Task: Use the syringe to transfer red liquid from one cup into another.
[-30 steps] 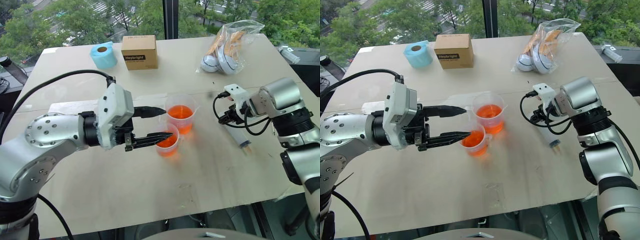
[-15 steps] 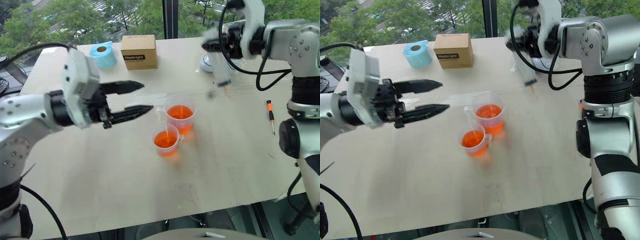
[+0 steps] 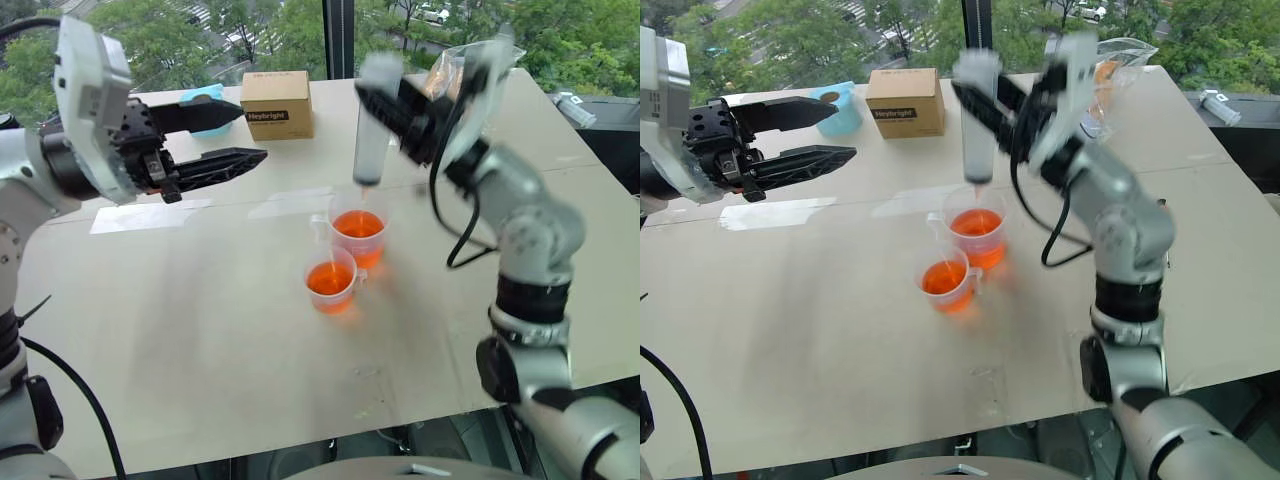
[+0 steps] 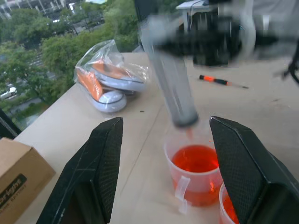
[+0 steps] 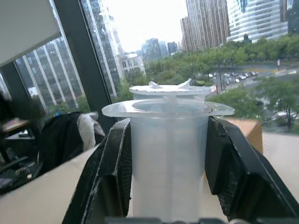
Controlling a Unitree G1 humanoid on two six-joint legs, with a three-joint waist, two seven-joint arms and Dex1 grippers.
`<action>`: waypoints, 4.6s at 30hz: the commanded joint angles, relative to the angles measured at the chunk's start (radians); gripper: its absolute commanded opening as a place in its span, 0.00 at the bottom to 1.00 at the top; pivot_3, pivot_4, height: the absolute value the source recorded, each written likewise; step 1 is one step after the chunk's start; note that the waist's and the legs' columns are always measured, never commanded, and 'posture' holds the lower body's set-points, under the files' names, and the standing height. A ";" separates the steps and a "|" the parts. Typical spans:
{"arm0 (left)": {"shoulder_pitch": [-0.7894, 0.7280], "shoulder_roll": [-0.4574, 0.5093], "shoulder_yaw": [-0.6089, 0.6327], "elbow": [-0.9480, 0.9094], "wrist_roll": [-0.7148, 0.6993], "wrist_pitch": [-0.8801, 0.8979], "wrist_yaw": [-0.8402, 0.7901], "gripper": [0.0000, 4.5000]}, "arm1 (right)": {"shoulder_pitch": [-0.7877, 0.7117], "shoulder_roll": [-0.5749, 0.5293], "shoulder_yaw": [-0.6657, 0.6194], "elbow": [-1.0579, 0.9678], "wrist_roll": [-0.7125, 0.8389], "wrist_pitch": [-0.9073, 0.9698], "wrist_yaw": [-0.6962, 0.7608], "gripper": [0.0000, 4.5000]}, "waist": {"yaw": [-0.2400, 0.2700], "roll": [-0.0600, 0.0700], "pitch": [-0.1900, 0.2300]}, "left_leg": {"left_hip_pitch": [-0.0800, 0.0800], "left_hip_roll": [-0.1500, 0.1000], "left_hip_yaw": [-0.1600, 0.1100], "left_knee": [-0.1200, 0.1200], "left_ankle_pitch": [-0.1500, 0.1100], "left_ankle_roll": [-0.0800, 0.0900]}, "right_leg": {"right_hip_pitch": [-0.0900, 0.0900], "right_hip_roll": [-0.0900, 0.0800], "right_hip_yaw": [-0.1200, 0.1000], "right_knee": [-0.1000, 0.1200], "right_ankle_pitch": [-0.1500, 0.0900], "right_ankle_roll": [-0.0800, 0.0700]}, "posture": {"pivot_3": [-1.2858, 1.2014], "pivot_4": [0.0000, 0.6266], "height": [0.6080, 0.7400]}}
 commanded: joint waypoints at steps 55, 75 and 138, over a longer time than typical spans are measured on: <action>-0.242 -0.371 -0.317 0.111 0.213 0.044 0.011 0.38 | 0.132 -0.002 0.235 0.193 -0.260 -0.651 0.169 0.37 | -0.007 -0.001 -0.001 | 0.001 0.001 -0.003 0.006 0.001 -0.001 | 0.001 0.003 0.003 0.002 0.000 0.000 | 0.52 0.24 1.00; -0.260 -0.393 -0.365 0.161 0.333 -0.016 -0.026 0.38 | 0.139 -0.005 0.249 0.189 -0.270 -0.661 0.180 0.37 | -0.007 -0.001 -0.001 | 0.001 0.001 -0.002 0.006 0.001 -0.001 | 0.001 0.003 0.003 0.002 0.000 0.000 | 0.52 0.24 1.00; -0.274 -0.408 -0.336 0.174 0.366 -0.055 -0.051 0.31 | 0.146 0.005 0.266 0.224 -0.275 -0.628 0.177 0.37 | -0.008 -0.001 -0.001 | 0.001 0.001 -0.003 0.006 0.001 -0.001 | 0.001 0.003 0.003 0.002 0.000 0.000 | 0.52 0.24 1.00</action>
